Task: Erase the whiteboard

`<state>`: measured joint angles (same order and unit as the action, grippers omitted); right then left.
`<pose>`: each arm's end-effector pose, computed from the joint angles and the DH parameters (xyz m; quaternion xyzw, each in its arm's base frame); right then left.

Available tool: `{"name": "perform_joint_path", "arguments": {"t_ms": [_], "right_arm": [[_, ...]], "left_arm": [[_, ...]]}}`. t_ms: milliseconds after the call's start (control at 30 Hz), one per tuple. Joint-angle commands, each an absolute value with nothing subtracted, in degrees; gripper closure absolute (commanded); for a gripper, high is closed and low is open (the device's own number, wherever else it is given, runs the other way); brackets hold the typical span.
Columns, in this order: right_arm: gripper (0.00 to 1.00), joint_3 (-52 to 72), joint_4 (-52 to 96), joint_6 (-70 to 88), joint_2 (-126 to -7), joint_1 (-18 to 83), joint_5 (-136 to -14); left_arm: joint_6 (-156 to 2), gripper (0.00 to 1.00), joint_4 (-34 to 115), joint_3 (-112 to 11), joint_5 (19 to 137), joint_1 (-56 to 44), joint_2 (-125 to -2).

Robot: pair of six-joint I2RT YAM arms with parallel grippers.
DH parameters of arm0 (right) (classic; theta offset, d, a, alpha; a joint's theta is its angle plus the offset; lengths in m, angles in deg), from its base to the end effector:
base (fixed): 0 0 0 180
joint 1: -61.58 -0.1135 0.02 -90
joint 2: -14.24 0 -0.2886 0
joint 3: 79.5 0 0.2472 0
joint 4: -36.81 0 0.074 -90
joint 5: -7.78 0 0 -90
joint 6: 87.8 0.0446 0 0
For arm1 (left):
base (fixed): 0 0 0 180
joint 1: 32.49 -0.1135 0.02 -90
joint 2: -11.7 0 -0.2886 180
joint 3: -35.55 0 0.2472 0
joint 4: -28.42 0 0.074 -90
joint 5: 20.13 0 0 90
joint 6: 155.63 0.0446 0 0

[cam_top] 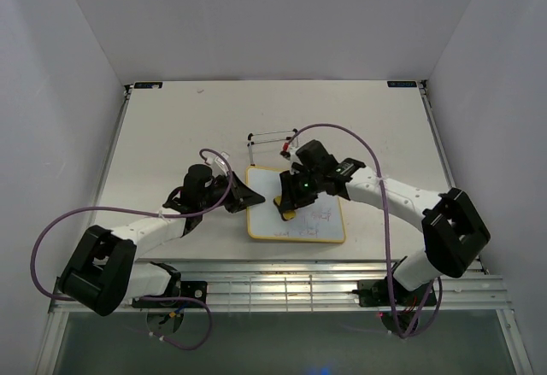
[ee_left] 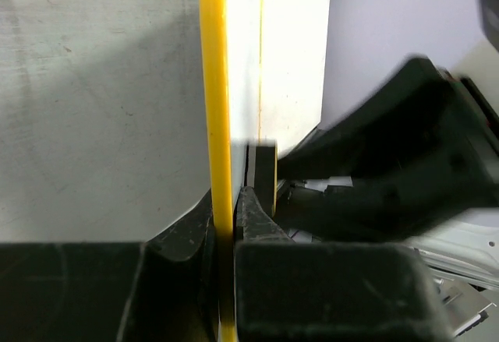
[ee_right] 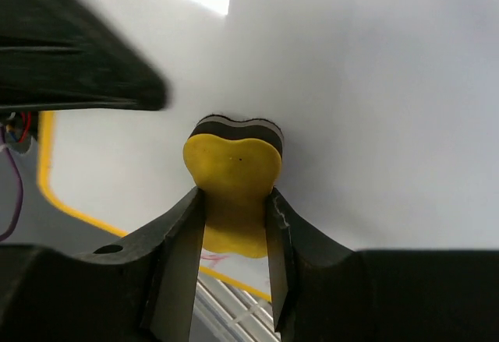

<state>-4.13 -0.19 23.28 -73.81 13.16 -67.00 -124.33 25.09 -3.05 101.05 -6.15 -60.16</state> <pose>0.2083 0.2524 0.2584 -0.2642 0.8933 0.2969 0.2098 0.1995 -0.1245 0.1962 -0.1032 0.8383 -0.4973 0.1981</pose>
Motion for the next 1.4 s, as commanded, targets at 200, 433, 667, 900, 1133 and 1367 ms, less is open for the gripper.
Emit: {"name": "perform_joint_path", "arguments": {"t_ms": [200, 433, 667, 900, 1133, 1367], "right_arm": [[0.92, -24.2, -5.7, 22.3, -64.6, 31.0, -74.0], [0.92, -27.7, -4.7, 20.1, -64.4, 35.4, -70.0], [0.92, -27.6, -2.5, 20.4, -65.1, 37.1, -71.7], [0.92, -24.7, 4.5, 23.6, -65.3, 25.1, -60.9], [0.92, -17.0, 8.4, 31.4, -65.7, 8.2, -62.2], [0.92, -15.8, 5.0, 30.6, -69.2, 5.4, -67.4]], "left_arm": [[-119.9, 1.0, 22.9, -2.5, 95.4, -4.6, -56.3], [-121.0, 1.0, 23.0, -1.1, 92.8, -4.6, -54.7], [-120.9, 1.0, 23.0, -0.1, 93.1, -4.6, -54.6], [-121.8, 1.0, 23.0, 0.1, 92.6, -4.6, -55.3], [-121.8, 1.0, 23.0, -1.3, 92.9, -4.6, -57.0], [-122.1, 1.0, 23.0, -1.3, 93.0, -4.5, -56.9]]}}
